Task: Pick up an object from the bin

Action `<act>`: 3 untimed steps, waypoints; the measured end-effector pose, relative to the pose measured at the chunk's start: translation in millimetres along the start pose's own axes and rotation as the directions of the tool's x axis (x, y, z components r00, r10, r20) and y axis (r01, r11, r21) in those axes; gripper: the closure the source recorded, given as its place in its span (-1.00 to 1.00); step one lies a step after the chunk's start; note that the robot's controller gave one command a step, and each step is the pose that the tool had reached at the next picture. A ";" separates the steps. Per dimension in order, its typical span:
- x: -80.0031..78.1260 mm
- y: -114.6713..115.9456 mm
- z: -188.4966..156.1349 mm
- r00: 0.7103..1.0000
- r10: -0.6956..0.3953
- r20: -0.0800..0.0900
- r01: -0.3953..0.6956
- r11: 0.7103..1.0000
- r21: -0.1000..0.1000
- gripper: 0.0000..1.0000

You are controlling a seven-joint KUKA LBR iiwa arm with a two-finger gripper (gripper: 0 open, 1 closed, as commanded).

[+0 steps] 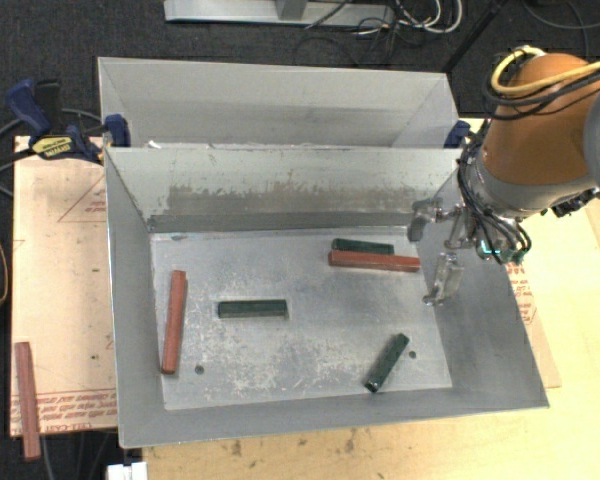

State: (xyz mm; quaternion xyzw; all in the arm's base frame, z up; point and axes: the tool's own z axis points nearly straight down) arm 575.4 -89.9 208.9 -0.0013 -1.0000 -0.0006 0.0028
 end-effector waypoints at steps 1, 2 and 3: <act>-53.4 10.3 141.9 0.994 0.107 0.007 -0.107 0.994 -0.001 -1.00; -57.0 19.3 106.3 0.992 0.124 0.013 -0.124 0.992 -0.001 -1.00; -64.7 15.1 107.9 0.967 0.255 0.010 -0.255 0.967 -0.002 -1.00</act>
Offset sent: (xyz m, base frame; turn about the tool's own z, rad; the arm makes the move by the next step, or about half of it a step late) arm 0.0521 0.0092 -0.1389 0.1085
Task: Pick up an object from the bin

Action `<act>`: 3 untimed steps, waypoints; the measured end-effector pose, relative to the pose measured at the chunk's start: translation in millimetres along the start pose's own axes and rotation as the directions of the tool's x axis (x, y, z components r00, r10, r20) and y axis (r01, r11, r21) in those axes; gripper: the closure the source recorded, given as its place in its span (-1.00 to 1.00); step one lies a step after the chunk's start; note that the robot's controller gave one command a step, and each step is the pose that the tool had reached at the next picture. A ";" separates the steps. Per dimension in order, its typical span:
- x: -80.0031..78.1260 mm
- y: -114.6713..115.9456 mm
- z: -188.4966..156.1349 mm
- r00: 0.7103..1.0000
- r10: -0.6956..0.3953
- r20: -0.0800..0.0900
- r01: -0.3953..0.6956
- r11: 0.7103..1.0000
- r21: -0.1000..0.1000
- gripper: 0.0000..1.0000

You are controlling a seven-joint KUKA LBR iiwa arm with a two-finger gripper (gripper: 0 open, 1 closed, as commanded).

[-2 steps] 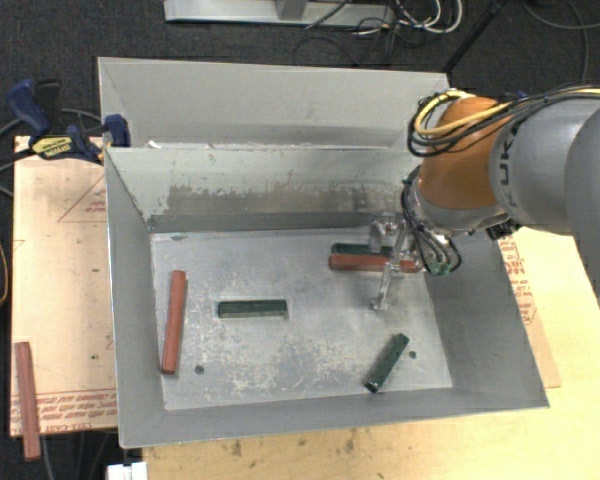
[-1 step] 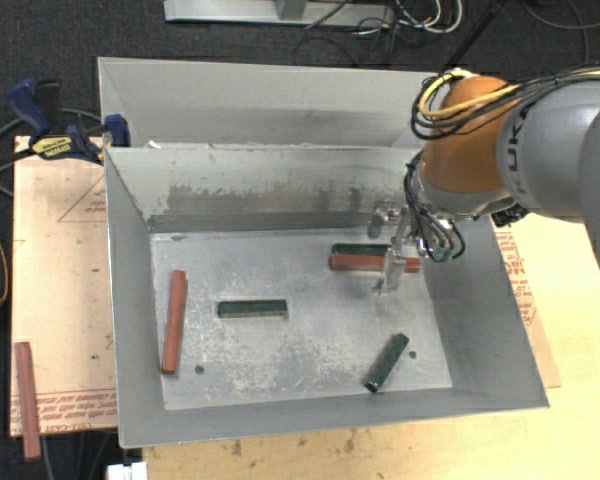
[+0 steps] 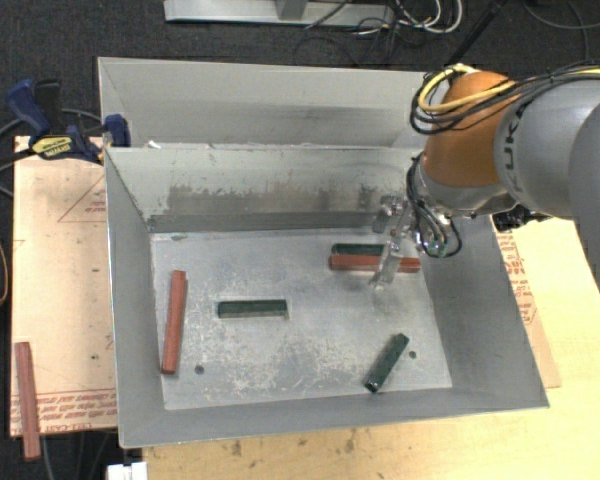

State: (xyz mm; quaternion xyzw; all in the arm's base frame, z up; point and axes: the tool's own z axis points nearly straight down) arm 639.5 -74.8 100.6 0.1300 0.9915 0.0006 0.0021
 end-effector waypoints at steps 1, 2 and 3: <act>-3.6 3.8 31.4 0.992 0.129 -0.004 -0.129 0.992 0.001 -1.00; -4.1 4.6 31.1 0.992 0.126 -0.002 -0.126 0.992 0.002 -1.00; -4.2 4.7 31.0 0.992 0.126 -0.002 -0.126 0.992 0.002 1.00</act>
Offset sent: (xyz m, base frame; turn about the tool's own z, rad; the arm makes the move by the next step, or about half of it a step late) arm 0.0045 0.0021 -0.0306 0.1316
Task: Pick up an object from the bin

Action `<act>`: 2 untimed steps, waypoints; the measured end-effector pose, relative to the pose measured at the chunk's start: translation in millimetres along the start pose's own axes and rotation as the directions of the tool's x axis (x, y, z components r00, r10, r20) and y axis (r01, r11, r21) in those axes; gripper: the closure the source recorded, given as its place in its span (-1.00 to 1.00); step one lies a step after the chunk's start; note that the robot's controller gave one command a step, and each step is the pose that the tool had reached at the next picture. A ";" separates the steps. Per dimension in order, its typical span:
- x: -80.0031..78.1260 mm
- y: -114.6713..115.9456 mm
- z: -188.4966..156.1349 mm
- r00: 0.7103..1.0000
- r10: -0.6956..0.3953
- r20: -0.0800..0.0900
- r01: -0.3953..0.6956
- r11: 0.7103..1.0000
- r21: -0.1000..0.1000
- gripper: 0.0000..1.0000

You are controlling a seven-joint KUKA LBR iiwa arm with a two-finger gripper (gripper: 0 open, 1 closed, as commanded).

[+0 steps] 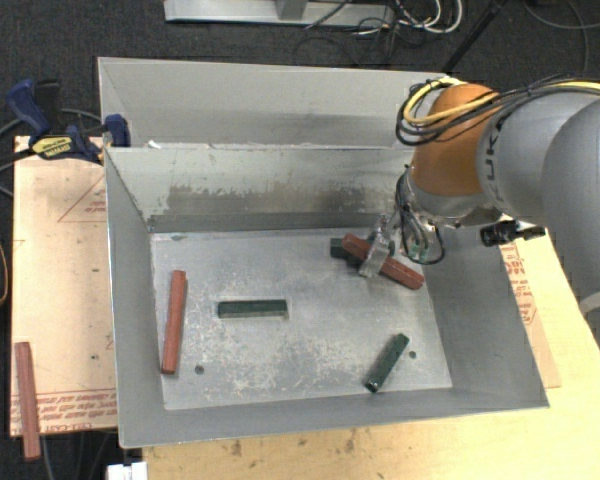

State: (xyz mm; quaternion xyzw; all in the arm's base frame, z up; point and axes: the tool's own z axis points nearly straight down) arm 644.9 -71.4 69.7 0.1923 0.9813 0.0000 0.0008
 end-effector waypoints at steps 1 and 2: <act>-0.6 0.6 -7.7 1.000 -0.003 0.002 0.003 1.000 0.000 1.00; -1.5 1.1 -30.0 1.000 -0.005 0.003 0.005 1.000 -0.001 1.00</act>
Offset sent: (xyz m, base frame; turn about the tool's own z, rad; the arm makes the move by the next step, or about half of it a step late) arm 0.0001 -0.0001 0.0077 0.0000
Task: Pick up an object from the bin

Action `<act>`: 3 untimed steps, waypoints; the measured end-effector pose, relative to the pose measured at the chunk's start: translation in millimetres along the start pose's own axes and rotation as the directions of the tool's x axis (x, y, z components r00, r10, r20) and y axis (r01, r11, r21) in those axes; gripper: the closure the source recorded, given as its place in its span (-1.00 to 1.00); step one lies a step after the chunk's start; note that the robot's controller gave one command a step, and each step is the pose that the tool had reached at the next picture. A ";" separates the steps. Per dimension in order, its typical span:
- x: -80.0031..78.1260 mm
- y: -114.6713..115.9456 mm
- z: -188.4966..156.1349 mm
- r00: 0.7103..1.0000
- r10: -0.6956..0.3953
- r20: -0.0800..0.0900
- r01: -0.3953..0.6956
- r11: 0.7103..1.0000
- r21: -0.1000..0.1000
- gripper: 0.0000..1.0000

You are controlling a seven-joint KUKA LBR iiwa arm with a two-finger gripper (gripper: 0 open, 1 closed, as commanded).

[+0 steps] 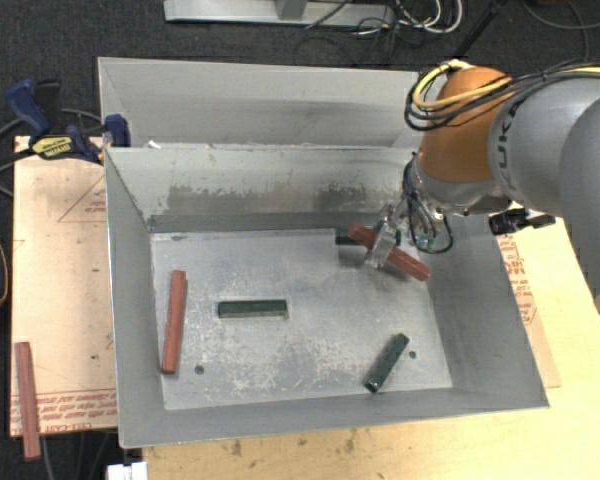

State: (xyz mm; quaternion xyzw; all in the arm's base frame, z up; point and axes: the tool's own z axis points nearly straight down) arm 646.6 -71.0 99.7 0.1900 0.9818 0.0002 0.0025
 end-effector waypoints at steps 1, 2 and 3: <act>-2.0 0.6 -51.6 1.000 -0.002 0.003 0.002 1.000 -0.002 1.00; -2.8 1.0 -61.7 1.000 -0.004 -0.001 0.004 1.000 0.000 1.00; -4.0 1.2 -87.8 1.000 -0.006 0.001 0.006 1.000 -0.001 1.00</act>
Offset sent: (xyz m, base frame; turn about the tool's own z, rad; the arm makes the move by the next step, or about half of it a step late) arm -0.0001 0.0000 0.0482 0.0000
